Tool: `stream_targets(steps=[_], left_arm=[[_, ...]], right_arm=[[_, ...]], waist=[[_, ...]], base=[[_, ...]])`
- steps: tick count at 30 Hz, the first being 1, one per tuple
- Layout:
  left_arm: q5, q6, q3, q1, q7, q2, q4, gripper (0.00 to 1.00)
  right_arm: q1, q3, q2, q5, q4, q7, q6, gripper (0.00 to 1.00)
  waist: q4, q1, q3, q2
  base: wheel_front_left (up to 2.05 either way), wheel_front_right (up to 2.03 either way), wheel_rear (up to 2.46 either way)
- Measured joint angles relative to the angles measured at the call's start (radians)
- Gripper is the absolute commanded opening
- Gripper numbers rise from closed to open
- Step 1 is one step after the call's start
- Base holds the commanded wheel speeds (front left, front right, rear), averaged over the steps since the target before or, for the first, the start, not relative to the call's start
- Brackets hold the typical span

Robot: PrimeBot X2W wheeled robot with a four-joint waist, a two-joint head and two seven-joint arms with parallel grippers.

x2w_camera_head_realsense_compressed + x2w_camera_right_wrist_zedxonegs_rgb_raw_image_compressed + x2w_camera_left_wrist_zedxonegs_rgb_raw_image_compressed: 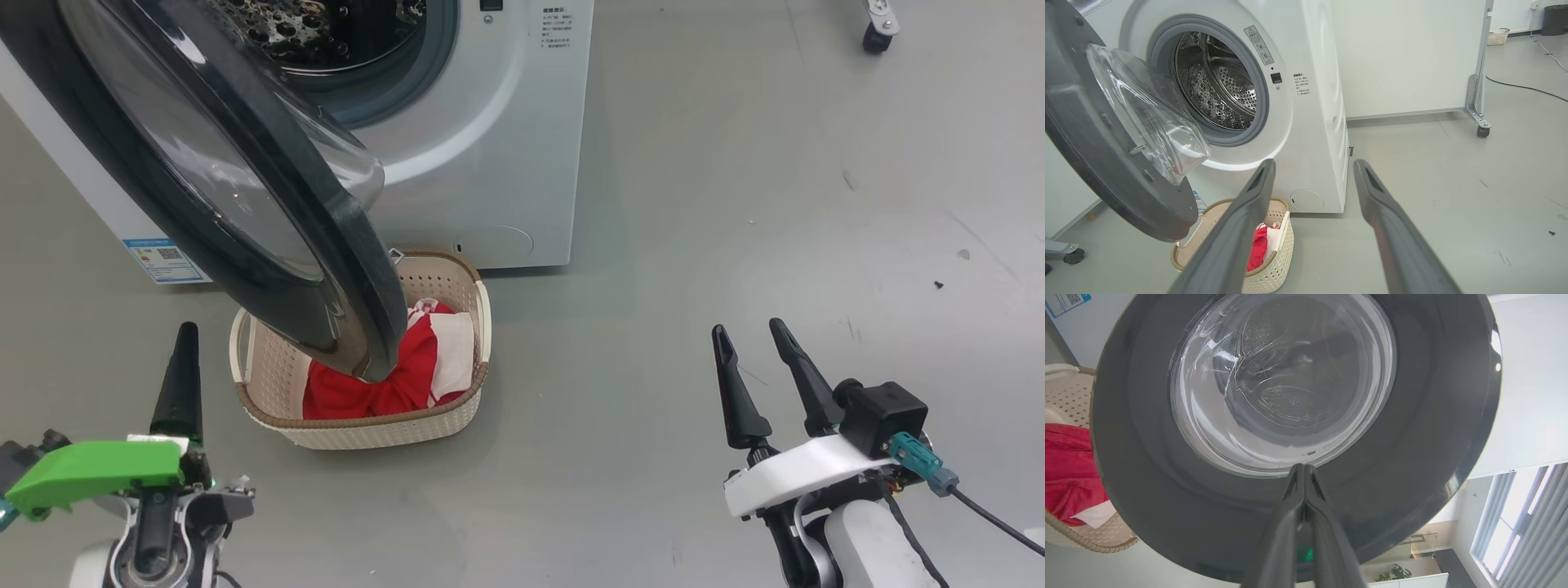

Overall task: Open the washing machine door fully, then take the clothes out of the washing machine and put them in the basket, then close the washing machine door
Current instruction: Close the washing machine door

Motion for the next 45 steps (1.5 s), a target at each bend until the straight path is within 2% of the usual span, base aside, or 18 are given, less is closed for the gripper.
stream_targets(steps=[6,11,17,32,45], left_arm=[[-0.174,0.067,-0.003,-0.031,0.095,0.002,-0.001,0.00],[-0.244,0.122,-0.011,-0.053,0.142,0.003,0.001,0.00],[-0.265,0.165,-0.023,-0.094,0.173,0.006,-0.002,0.00],[-0.278,0.207,-0.023,-0.157,0.186,0.012,-0.025,0.00],[-0.301,0.219,0.006,-0.238,0.157,0.012,-0.024,0.00]], right_arm=[[-0.009,0.000,0.000,0.000,0.000,0.000,0.000,1.00],[-0.011,0.000,0.000,0.000,-0.001,0.000,0.000,1.00],[-0.030,0.001,0.000,-0.005,-0.001,0.000,0.000,1.00],[-0.049,0.003,0.001,-0.006,-0.009,0.000,0.000,1.00],[-0.068,0.002,0.003,-0.005,-0.023,0.000,0.000,1.00]], waist=[[-0.025,0.0000,0.011,0.0000],[-0.043,0.0000,0.025,0.0000],[-0.069,0.0000,0.043,0.0000],[-0.155,0.0000,0.086,0.0000],[-0.238,0.0000,0.136,0.0000]], base=[[0.00,0.00,0.00],[0.00,0.00,0.00],[0.00,0.00,0.00],[0.00,0.00,0.00],[0.00,0.00,0.00]])
